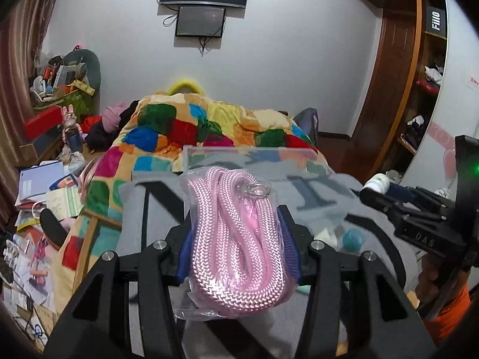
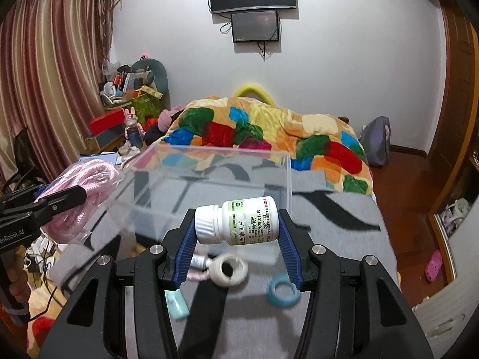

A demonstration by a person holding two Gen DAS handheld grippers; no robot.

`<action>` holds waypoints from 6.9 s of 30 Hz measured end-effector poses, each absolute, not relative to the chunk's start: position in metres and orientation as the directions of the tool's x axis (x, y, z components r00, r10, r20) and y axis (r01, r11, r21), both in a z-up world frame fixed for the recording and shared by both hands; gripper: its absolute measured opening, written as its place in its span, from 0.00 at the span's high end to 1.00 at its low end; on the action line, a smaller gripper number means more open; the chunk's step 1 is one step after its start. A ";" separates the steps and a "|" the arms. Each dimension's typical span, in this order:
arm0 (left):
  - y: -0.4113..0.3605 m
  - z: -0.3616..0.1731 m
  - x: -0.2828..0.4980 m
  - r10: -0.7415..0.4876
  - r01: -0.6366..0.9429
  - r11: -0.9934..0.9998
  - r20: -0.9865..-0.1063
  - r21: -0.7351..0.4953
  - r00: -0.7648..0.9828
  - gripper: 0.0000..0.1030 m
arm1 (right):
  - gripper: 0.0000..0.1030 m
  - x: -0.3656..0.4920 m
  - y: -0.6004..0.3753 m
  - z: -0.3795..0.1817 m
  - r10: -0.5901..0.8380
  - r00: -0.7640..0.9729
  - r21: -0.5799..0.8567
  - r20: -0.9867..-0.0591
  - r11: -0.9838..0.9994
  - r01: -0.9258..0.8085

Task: Organize objects
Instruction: 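Lower pink rope into clear box with left tool while right tool drops pill bottle, then grasp the tan eraser with left tool while right tool grasps white tape roll, then place eraser into the box with left tool while right tool places tape roll, then grasp mint-green bottle with left tool while right tool grasps blue tape roll, then drop green bottle into the box with left tool while right tool drops blue tape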

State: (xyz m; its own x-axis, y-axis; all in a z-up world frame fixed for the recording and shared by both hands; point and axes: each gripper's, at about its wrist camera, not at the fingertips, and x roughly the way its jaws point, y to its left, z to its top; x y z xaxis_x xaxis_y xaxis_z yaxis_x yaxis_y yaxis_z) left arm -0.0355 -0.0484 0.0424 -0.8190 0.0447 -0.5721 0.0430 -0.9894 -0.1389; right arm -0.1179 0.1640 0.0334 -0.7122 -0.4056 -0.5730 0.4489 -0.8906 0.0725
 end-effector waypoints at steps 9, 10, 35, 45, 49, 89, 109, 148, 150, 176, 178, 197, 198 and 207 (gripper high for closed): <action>-0.059 0.034 -0.099 0.061 0.041 -0.989 -0.638 -0.143 -0.767 0.52 | 0.53 -0.158 0.134 0.028 -0.381 -0.673 0.038 -0.634 -0.884 0.465; -0.059 0.031 -0.106 0.062 0.040 -0.989 -0.650 -0.141 -0.758 0.52 | 0.53 -0.162 0.130 0.024 -0.376 -0.662 0.035 -0.648 -0.883 0.468; -0.050 0.037 -0.126 0.023 0.009 -0.999 -0.666 -0.044 -0.746 0.26 | 0.30 -0.167 0.102 0.013 -0.340 -0.609 -0.076 -0.717 -0.830 0.552; -0.041 0.032 -0.079 0.008 -0.012 -1.000 -0.647 0.001 -0.763 0.13 | 0.27 -0.130 0.136 0.031 -0.382 -0.640 -0.040 -0.667 -0.839 0.542; -0.042 0.017 -0.068 0.029 -0.008 -0.999 -0.672 -0.034 -0.740 0.13 | 0.27 -0.117 0.147 0.021 -0.384 -0.629 -0.019 -0.676 -0.845 0.535; -0.044 -0.027 -0.055 0.123 -0.036 -0.990 -0.719 -0.135 -0.684 0.61 | 0.65 -0.120 0.164 -0.013 -0.479 -0.530 0.189 -0.700 -0.840 0.509; -0.050 0.009 -0.119 0.111 -0.029 -0.991 -0.684 -0.130 -0.721 0.61 | 0.65 -0.176 0.140 0.018 -0.381 -0.647 0.079 -0.660 -0.892 0.444; 0.006 -0.012 -0.084 0.147 -0.107 -0.989 -0.726 -0.101 -0.672 0.24 | 0.39 -0.135 0.199 0.004 -0.320 -0.643 0.037 -0.696 -0.910 0.413; 0.010 -0.026 -0.086 0.146 -0.095 -0.989 -0.754 -0.111 -0.640 0.22 | 0.39 -0.134 0.204 -0.006 -0.316 -0.625 0.050 -0.714 -0.913 0.404; 0.022 -0.068 -0.077 0.104 -0.061 -0.995 -0.801 -0.084 -0.590 0.77 | 0.65 -0.131 0.197 -0.064 -0.321 -0.530 0.107 -0.785 -0.913 0.394; 0.022 -0.067 -0.074 0.111 -0.067 -0.994 -0.797 -0.089 -0.594 0.77 | 0.65 -0.124 0.196 -0.061 -0.335 -0.531 0.118 -0.778 -0.909 0.401; -0.015 0.020 -0.071 0.114 -0.048 -0.992 -0.646 -0.120 -0.755 0.77 | 0.65 -0.119 0.162 0.023 -0.425 -0.649 0.113 -0.631 -0.878 0.465; -0.019 0.022 -0.075 0.112 -0.045 -0.992 -0.640 -0.120 -0.760 0.77 | 0.65 -0.122 0.159 0.028 -0.426 -0.657 0.114 -0.622 -0.879 0.463; -0.038 0.019 -0.112 0.108 -0.011 -0.989 -0.664 -0.149 -0.740 0.77 | 0.65 -0.151 0.134 0.046 -0.434 -0.680 0.124 -0.591 -0.882 0.455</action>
